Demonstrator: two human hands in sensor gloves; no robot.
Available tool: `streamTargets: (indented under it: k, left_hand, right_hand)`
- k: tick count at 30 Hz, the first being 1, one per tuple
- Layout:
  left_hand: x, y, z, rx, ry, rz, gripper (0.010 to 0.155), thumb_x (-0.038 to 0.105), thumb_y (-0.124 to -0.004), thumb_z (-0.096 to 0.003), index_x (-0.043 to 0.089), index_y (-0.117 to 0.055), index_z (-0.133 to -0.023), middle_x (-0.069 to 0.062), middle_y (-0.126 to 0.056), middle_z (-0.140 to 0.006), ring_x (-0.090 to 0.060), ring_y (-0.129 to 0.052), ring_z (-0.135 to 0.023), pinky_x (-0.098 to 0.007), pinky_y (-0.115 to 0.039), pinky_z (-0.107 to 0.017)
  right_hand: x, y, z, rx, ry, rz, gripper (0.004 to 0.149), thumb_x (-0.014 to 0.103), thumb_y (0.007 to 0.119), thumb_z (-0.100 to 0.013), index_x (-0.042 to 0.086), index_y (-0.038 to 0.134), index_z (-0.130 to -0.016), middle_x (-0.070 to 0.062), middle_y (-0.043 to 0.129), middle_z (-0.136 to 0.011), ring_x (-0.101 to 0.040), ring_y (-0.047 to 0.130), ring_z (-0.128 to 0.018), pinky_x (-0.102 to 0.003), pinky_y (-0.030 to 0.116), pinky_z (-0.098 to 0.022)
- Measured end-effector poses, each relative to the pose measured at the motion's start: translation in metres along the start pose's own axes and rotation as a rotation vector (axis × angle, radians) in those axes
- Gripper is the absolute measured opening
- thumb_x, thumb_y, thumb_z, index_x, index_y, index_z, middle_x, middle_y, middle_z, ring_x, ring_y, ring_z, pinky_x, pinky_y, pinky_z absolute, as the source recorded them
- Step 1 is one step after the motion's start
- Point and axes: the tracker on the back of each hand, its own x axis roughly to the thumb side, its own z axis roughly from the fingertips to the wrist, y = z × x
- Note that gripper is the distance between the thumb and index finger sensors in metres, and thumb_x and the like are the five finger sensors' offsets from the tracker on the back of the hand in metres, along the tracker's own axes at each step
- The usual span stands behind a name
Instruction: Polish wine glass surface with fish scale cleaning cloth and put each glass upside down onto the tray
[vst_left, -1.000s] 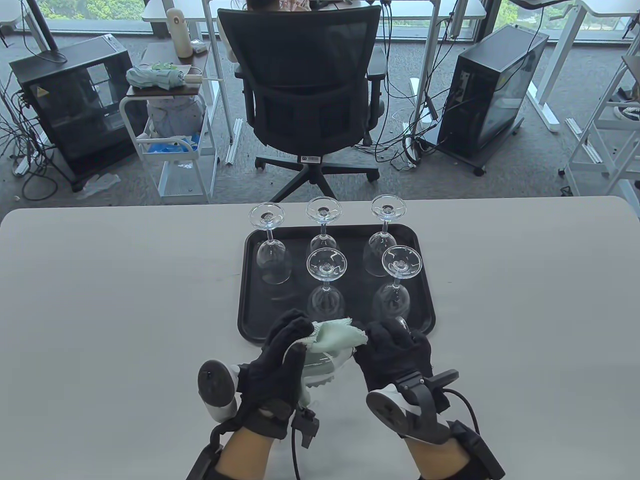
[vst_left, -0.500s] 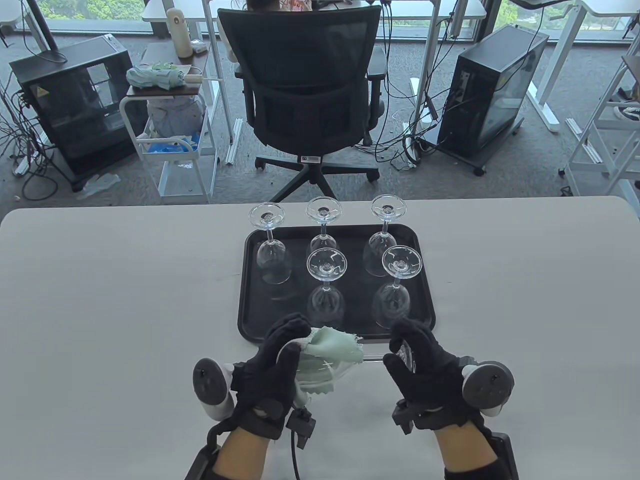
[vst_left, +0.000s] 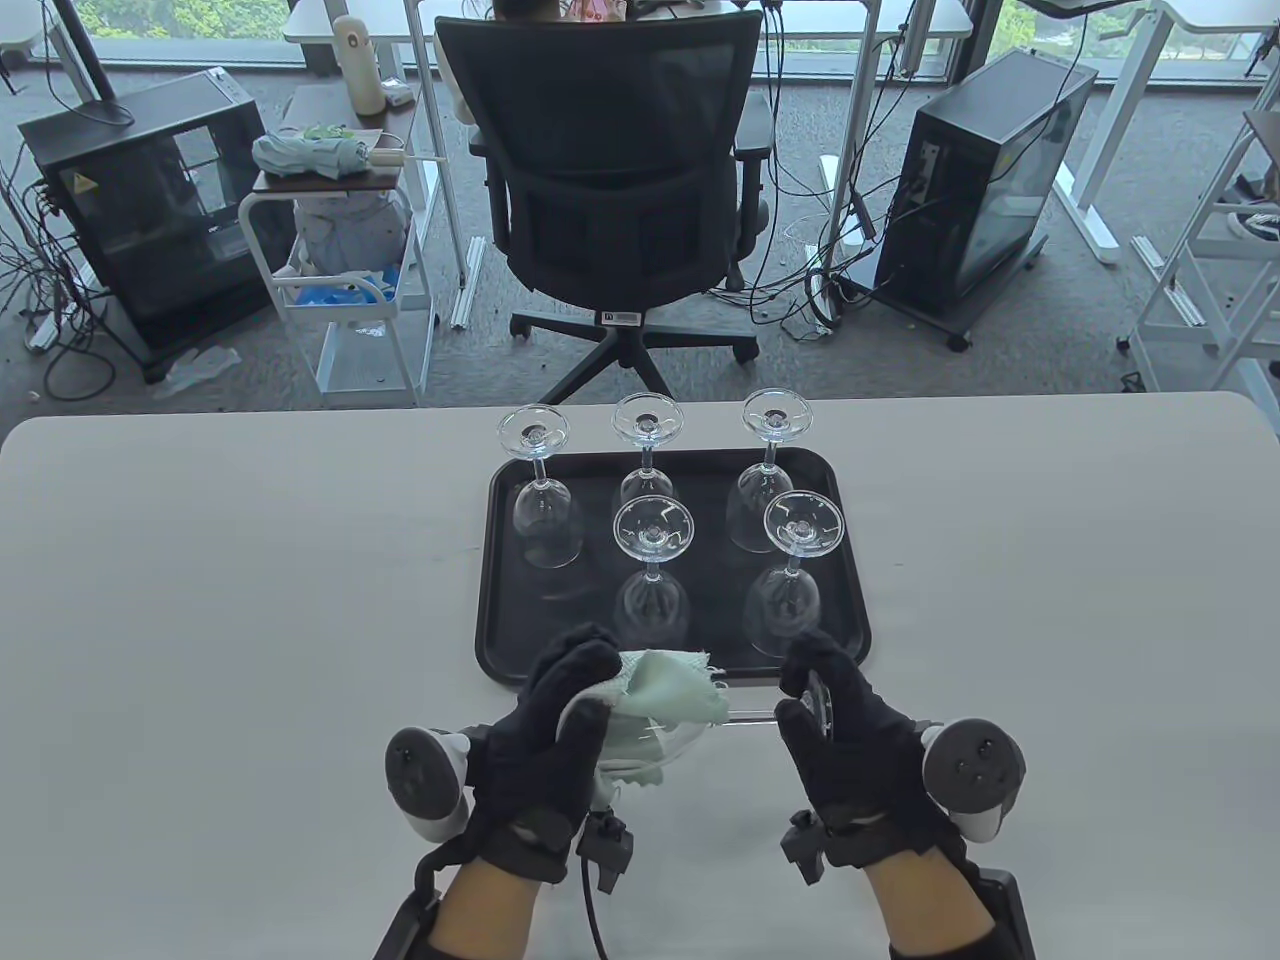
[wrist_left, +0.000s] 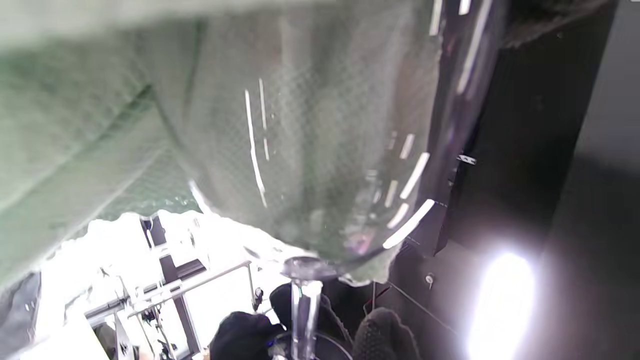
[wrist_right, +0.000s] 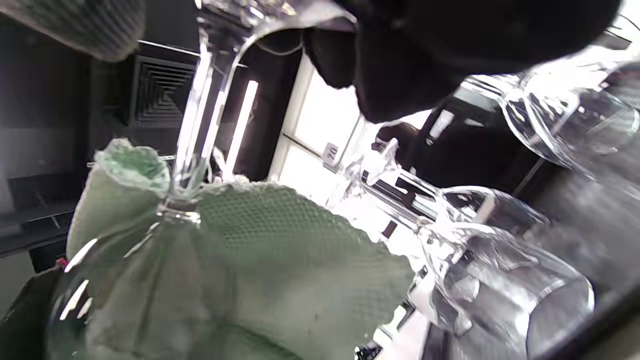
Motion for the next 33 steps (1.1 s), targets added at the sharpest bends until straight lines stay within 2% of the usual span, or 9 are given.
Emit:
streamTargets:
  k: [4,6,10,13,20,23,26,28,33]
  left_hand:
    - [-0.009,0.004,0.001,0.013,0.114,0.110,0.057,0.063,-0.068,-0.0563,0.029,-0.067,-0.101,-0.008,-0.060,-0.112,-0.040,-0.070,-0.096,-0.062,-0.082,-0.050]
    - [-0.013,0.003,0.002,-0.009,0.198,0.196,0.057,0.063,-0.068,-0.0570,0.028,-0.066,-0.102,-0.009,-0.059,-0.112,-0.040,-0.068,-0.096,-0.062,-0.081,-0.051]
    - [-0.010,-0.002,0.003,-0.003,0.115,0.125,0.059,0.065,-0.068,-0.0559,0.031,-0.064,-0.103,-0.007,-0.056,-0.114,-0.039,-0.066,-0.098,-0.061,-0.081,-0.052]
    - [-0.004,-0.004,0.002,0.002,0.001,0.021,0.059,0.065,-0.070,-0.0540,0.031,-0.065,-0.102,-0.007,-0.057,-0.113,-0.038,-0.067,-0.097,-0.061,-0.081,-0.052]
    - [-0.012,-0.001,0.003,-0.023,0.224,0.181,0.057,0.064,-0.067,-0.0572,0.030,-0.065,-0.103,-0.008,-0.057,-0.113,-0.040,-0.066,-0.097,-0.061,-0.081,-0.051]
    - [-0.006,-0.004,0.003,-0.017,0.161,0.105,0.058,0.066,-0.067,-0.0565,0.032,-0.063,-0.104,-0.007,-0.056,-0.114,-0.039,-0.067,-0.097,-0.059,-0.082,-0.050]
    - [-0.001,-0.009,0.002,-0.006,0.005,0.029,0.059,0.065,-0.069,-0.0543,0.032,-0.064,-0.102,-0.006,-0.055,-0.114,-0.038,-0.065,-0.098,-0.060,-0.081,-0.052]
    - [-0.001,-0.008,0.002,-0.005,-0.007,0.016,0.058,0.065,-0.069,-0.0541,0.032,-0.065,-0.102,-0.006,-0.057,-0.113,-0.038,-0.067,-0.098,-0.060,-0.082,-0.051]
    - [-0.014,-0.002,0.003,-0.012,0.207,0.170,0.057,0.065,-0.067,-0.0567,0.031,-0.065,-0.103,-0.008,-0.058,-0.113,-0.039,-0.068,-0.097,-0.060,-0.082,-0.050]
  right_hand:
    - [0.010,0.000,-0.001,-0.017,-0.262,0.178,0.090,0.066,0.081,-0.044,0.023,0.035,-0.107,-0.021,0.063,-0.100,-0.040,0.093,-0.051,-0.040,0.090,-0.026]
    - [0.014,-0.001,0.002,-0.092,-0.409,0.328,0.090,0.066,0.083,-0.042,0.027,0.032,-0.106,-0.019,0.063,-0.100,-0.036,0.095,-0.053,-0.037,0.093,-0.027]
    - [0.005,-0.001,-0.002,-0.090,-0.233,0.177,0.077,0.065,0.078,-0.046,0.029,0.043,-0.104,-0.018,0.070,-0.091,-0.032,0.094,-0.044,-0.033,0.090,-0.020]
    - [-0.005,-0.001,-0.002,-0.012,-0.067,0.023,0.078,0.070,0.072,-0.046,0.024,0.047,-0.104,-0.022,0.073,-0.087,-0.032,0.094,-0.040,-0.034,0.088,-0.016]
    - [0.004,-0.003,0.001,-0.091,-0.385,0.279,0.089,0.064,0.085,-0.042,0.028,0.034,-0.106,-0.018,0.064,-0.099,-0.035,0.095,-0.050,-0.038,0.093,-0.026]
    - [0.000,-0.003,-0.001,-0.089,-0.256,0.153,0.079,0.063,0.083,-0.045,0.028,0.042,-0.104,-0.020,0.068,-0.092,-0.033,0.094,-0.046,-0.035,0.090,-0.022]
    - [-0.005,-0.006,-0.003,-0.042,-0.083,0.047,0.078,0.071,0.072,-0.046,0.024,0.047,-0.104,-0.021,0.074,-0.086,-0.030,0.095,-0.038,-0.032,0.089,-0.015]
    - [-0.005,-0.006,-0.002,-0.038,-0.113,0.058,0.080,0.069,0.074,-0.046,0.023,0.046,-0.105,-0.022,0.073,-0.088,-0.033,0.094,-0.041,-0.035,0.089,-0.018]
    - [0.006,-0.005,0.001,-0.074,-0.378,0.277,0.091,0.065,0.085,-0.042,0.025,0.034,-0.106,-0.019,0.063,-0.100,-0.036,0.094,-0.050,-0.039,0.092,-0.027]
